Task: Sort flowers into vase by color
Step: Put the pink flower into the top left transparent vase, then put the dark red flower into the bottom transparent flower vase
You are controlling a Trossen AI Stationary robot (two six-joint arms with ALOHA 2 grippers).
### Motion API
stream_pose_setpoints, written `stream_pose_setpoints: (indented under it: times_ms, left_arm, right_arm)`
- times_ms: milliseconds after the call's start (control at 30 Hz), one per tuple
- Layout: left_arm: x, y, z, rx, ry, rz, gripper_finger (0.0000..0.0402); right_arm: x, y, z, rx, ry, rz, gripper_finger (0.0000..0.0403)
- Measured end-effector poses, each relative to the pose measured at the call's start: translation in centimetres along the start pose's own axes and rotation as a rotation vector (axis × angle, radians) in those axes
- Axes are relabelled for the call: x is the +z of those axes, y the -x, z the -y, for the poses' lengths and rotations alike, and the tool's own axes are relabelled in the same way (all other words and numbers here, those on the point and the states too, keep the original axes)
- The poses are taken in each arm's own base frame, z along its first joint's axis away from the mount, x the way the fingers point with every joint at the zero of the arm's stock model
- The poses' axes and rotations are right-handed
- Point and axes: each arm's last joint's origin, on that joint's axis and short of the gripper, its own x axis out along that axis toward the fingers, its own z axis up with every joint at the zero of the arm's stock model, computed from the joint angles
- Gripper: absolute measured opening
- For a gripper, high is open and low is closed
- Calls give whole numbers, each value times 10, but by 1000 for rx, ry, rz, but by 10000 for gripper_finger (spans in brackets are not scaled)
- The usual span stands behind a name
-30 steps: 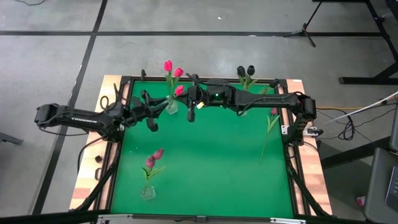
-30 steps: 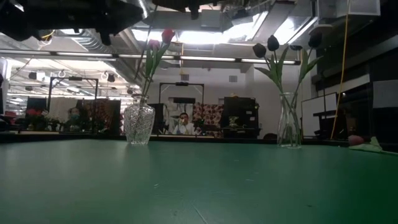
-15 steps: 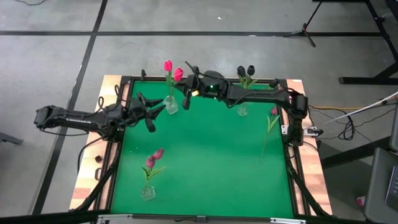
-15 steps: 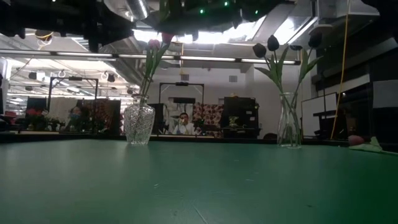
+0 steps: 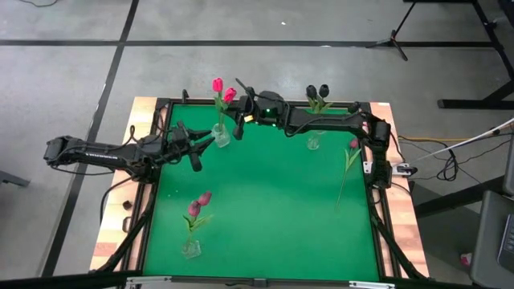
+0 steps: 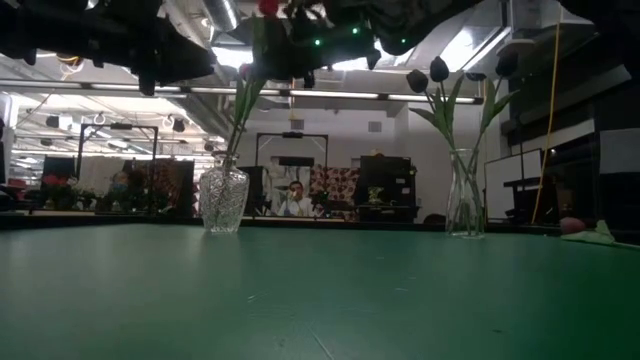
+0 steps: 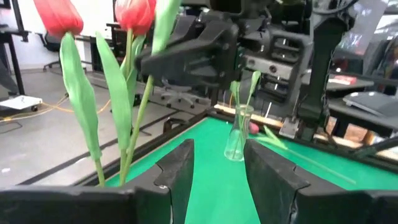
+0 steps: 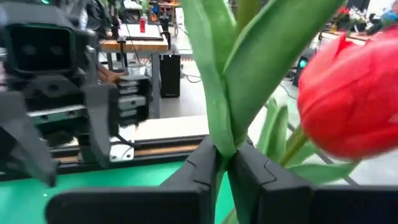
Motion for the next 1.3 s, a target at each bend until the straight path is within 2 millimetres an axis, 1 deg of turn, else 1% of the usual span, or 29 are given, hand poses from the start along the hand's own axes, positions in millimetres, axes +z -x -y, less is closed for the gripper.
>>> stream_pose_setpoints:
  times_ms: [133,200,500,633,733,900,1033,1200,1300]
  left_arm:
    - [-2,0,0,4,-3,-18,137]
    - [-3,0,0,5,-3,-25,137]
    - [-4,0,-1,7,15,-35,137]
    - [-4,0,-1,7,14,-35,137]
    - [-4,0,-1,12,12,-38,137]
    - [-4,0,-1,14,11,-39,137]
    - [-6,0,-1,17,4,-52,137]
    - [-10,1,-2,24,-2,-97,137]
    - [-13,1,-2,29,2,-124,137]
  right_arm:
    - [-5,-2,-1,22,-17,-14,53]
    - [-6,-3,-1,48,-18,-18,70]
    - [-9,-3,-2,62,-43,-38,190]
    - [-8,0,-2,63,-47,-76,220]
    - [-2,6,-2,64,-48,-101,226]
    - [7,16,-2,59,-42,-138,223]
    - [12,27,-1,46,-26,-200,223]
    - [20,46,-2,54,-30,-306,222]
    - [22,59,-7,73,-33,-392,222]
